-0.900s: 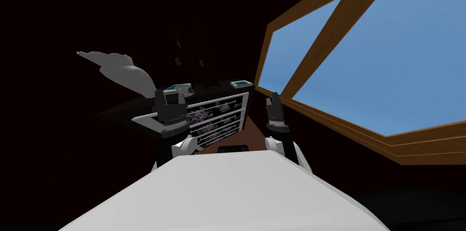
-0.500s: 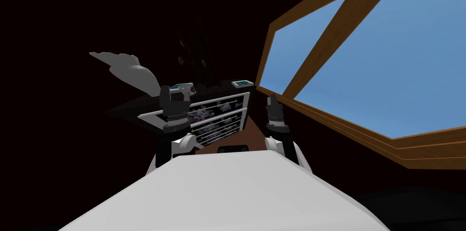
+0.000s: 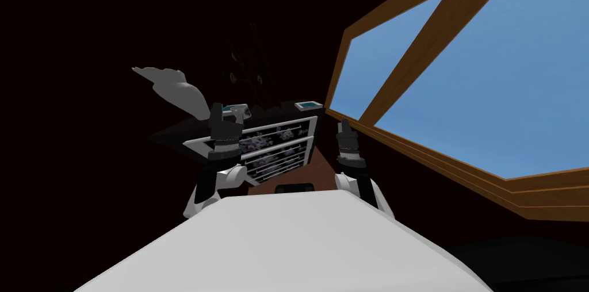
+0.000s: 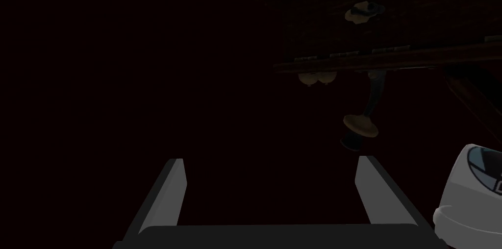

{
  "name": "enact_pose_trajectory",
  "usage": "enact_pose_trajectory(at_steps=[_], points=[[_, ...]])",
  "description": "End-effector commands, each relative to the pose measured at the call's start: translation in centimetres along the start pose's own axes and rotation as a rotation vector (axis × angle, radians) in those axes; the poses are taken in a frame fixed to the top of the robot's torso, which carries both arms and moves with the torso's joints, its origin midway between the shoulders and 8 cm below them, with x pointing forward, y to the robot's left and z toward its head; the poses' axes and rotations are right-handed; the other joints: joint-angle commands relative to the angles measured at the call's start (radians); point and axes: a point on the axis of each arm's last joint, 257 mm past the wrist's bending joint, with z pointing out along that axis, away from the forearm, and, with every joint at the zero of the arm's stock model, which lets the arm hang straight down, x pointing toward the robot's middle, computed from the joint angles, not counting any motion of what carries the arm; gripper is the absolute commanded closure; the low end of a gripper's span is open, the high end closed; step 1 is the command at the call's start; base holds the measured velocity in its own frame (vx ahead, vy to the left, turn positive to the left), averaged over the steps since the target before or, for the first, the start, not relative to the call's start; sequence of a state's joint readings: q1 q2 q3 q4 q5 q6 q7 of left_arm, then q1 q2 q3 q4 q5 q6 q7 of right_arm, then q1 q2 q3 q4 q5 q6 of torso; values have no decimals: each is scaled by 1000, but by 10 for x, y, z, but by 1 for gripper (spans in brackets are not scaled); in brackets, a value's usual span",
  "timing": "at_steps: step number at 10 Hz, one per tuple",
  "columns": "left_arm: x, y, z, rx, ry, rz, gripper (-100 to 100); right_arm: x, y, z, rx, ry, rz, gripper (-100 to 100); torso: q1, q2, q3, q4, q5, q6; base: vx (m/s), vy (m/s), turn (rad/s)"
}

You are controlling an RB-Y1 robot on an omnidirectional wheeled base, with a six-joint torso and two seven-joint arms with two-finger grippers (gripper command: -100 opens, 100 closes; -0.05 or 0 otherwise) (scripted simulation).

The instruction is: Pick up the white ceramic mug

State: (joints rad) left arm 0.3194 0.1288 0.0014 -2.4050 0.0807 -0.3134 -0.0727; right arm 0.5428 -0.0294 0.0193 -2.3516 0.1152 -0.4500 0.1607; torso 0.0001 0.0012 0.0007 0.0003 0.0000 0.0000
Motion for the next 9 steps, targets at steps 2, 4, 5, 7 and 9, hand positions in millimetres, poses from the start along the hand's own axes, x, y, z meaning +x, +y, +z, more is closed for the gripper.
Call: enact_pose_trajectory(at_steps=[2, 4, 5, 7, 9], points=[[4, 8, 10, -36, 19, 11, -100, 0, 0, 0, 0, 0, 0, 0, 0, 0, 0, 0, 0, 0, -21, 4, 54], [7, 9, 19, -49, 32, 20, -100, 0, 0, 0, 0, 0, 0, 0, 0, 0, 0, 0, 0, 0, -21, 3, 58], [7, 12, 19, -59, 32, 21, -100, 0, 0, 0, 0, 0, 0, 0, 0, 0, 0, 0, 0, 0, -9, 1, -1], [10, 14, 28, -75, 43, 31, -100, 0, 0, 0, 0, 0, 0, 0, 0, 0, 0, 0, 0, 0, -19, 3, 60], [11, 13, 38, -82, 51, 40, -100, 0, 0, 0, 0, 0, 0, 0, 0, -1, 0, 0, 0, 0, -13, 6, 47]])
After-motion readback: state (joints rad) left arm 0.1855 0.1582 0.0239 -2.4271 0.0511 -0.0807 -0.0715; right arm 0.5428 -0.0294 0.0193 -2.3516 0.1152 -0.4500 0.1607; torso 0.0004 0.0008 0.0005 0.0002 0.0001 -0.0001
